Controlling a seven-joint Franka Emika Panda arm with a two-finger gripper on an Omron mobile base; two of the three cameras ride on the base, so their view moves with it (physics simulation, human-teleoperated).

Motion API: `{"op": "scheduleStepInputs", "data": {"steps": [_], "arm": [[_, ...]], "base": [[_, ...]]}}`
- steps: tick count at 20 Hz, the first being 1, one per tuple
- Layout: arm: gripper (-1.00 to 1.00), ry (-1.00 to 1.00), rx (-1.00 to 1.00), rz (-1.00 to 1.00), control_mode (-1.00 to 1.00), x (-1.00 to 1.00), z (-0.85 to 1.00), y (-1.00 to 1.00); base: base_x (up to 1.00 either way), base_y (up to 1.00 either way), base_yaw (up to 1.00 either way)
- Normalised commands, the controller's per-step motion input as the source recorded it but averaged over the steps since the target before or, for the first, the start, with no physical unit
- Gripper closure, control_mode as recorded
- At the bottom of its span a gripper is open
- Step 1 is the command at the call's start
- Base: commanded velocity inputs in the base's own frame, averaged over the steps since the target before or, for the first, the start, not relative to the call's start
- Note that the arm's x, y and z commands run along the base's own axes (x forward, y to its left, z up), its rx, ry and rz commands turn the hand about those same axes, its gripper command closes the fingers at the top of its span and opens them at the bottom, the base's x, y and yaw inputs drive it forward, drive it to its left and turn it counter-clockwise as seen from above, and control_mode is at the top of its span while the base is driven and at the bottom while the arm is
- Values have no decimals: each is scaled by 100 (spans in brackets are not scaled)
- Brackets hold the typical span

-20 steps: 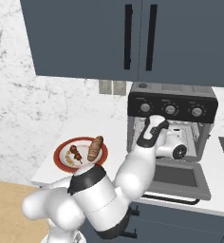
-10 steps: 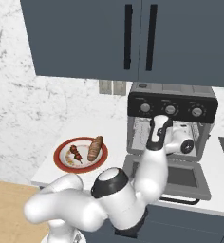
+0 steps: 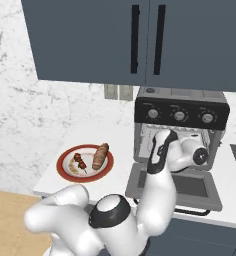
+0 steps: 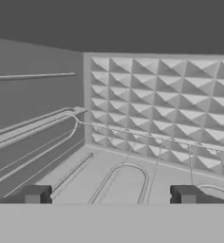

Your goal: Pick up the kebab skewer and baguette bread, and place them inside the toaster oven. Close the toaster oven door and start by setting the timer.

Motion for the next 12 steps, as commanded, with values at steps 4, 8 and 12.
{"op": "scheduleStepInputs", "data": {"steps": [4,8,12], "arm": [[-100,22,-18,-1,-100,-100,-63,0],[-100,37,-16,-2,-100,-100,-30,-19],[-100,42,-13,-2,-100,-100,-16,-30]], "base": [[0,0,0],[0,0,0],[0,0,0]]}}
